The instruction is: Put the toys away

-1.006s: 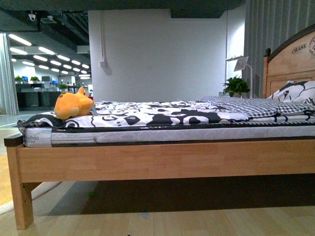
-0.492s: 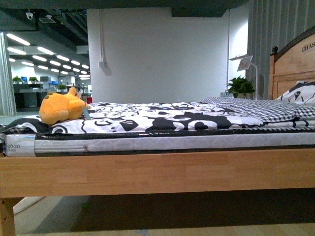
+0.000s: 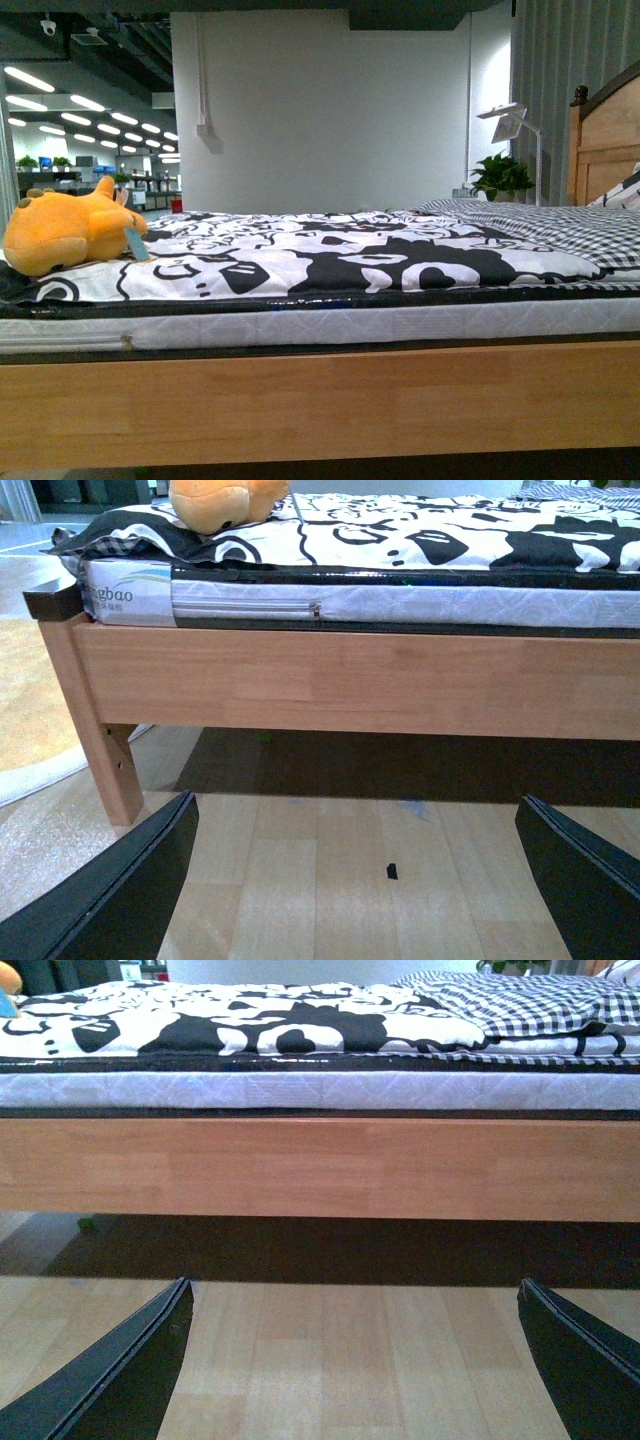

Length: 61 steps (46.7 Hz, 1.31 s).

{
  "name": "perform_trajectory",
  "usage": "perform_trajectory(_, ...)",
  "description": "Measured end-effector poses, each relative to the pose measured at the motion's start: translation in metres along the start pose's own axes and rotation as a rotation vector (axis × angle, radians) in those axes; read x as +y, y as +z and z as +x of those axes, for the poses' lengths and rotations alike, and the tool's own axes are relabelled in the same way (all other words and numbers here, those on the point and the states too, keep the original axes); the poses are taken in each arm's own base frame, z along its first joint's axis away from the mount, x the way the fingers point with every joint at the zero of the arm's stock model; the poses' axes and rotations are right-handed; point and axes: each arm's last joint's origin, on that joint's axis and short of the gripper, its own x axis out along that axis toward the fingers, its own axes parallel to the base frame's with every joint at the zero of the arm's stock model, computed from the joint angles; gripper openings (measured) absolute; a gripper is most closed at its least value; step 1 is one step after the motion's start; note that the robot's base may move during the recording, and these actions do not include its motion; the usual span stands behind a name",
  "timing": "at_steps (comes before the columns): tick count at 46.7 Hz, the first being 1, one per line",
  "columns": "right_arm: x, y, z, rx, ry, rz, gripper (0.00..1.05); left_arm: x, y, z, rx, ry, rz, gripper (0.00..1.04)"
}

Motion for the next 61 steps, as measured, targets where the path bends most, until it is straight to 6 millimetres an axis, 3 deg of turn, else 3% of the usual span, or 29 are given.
perform_trajectory(61, 0.0000, 0.0000, 0.0000, 0.000, 0.000, 0.000, 0.98, -0.0001, 0.0001, -0.0001, -0.001, -0.001, 0.003, 0.99)
